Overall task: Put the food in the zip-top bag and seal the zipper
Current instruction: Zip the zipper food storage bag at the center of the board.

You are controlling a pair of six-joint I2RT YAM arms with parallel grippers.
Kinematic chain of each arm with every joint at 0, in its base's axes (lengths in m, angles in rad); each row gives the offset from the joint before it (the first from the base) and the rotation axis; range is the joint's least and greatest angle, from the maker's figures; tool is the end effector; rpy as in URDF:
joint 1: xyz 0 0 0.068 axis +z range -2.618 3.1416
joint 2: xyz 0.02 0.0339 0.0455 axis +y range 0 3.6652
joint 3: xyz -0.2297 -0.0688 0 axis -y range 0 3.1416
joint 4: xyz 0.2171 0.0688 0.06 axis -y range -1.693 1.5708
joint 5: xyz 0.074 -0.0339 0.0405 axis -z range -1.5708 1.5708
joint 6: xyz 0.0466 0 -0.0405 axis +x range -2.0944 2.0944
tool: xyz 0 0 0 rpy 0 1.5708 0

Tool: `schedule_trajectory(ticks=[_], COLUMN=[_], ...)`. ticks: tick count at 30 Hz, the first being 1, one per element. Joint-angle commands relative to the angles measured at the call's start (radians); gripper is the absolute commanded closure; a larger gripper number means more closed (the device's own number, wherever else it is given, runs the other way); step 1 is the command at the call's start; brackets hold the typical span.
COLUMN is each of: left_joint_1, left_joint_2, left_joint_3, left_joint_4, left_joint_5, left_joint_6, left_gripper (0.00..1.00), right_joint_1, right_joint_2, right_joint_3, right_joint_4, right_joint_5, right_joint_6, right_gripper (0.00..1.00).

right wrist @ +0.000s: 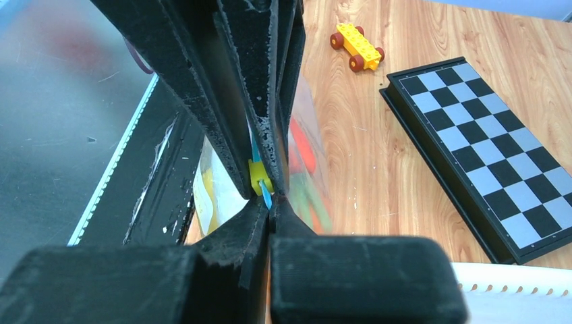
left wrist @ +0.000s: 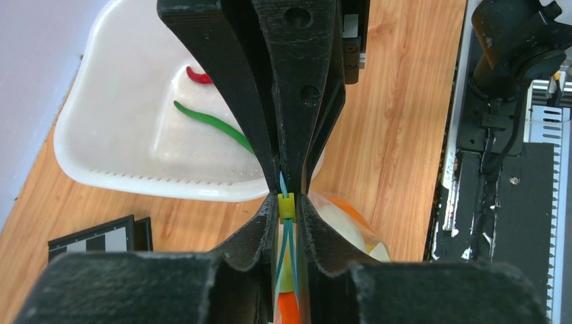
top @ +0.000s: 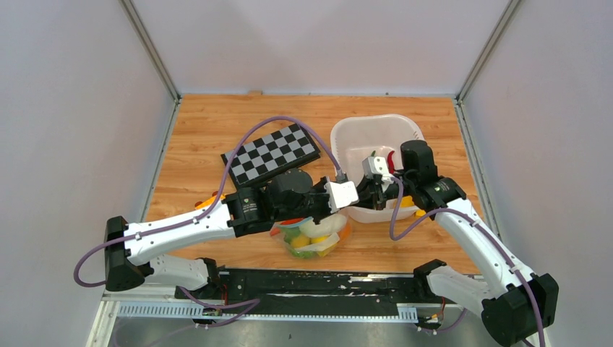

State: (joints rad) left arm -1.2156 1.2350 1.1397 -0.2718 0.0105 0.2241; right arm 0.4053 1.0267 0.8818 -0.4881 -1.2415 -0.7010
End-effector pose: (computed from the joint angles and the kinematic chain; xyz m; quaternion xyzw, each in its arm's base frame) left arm 0.0965 -0.2615 0.3262 0.5457 0.6178 -0.2731 0.4959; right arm 0.1631 0.1180 0.2854 -0.6049 0.4793 0.4591 0.4400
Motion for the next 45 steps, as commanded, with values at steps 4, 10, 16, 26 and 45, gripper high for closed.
schedule_trajectory(ticks=[4, 10, 16, 26, 45], left_joint_1=[-0.001, -0.001, 0.003, 0.014, 0.014], left_joint_2=[-0.015, -0.019, -0.04, -0.138, -0.292], left_joint_3=[0.011, 0.006, -0.012, -0.088, -0.16], left_joint_4=[0.019, -0.017, -0.063, -0.105, -0.182], left_joint_5=[-0.008, -0.046, -0.085, -0.117, -0.175], left_joint_6=[-0.019, -0.024, -0.057, -0.086, -0.142], left_gripper=[0.92, 1.0, 1.0, 1.0, 1.0], right_joint_1=[0.006, 0.006, 0.006, 0.006, 0.007], right_joint_2=[-0.023, -0.027, -0.027, -0.024, -0.025], right_joint_3=[0.008, 0.0, -0.003, -0.003, -0.008], right_joint_4=[0.034, 0.057, 0.062, 0.074, 0.105], right_joint_5=[-0.016, -0.002, 0.019, 0.034, 0.024], right_joint_6=[-0.007, 0.009, 0.01, 0.016, 0.059], right_gripper=[1.0, 1.0, 1.0, 1.0, 1.0])
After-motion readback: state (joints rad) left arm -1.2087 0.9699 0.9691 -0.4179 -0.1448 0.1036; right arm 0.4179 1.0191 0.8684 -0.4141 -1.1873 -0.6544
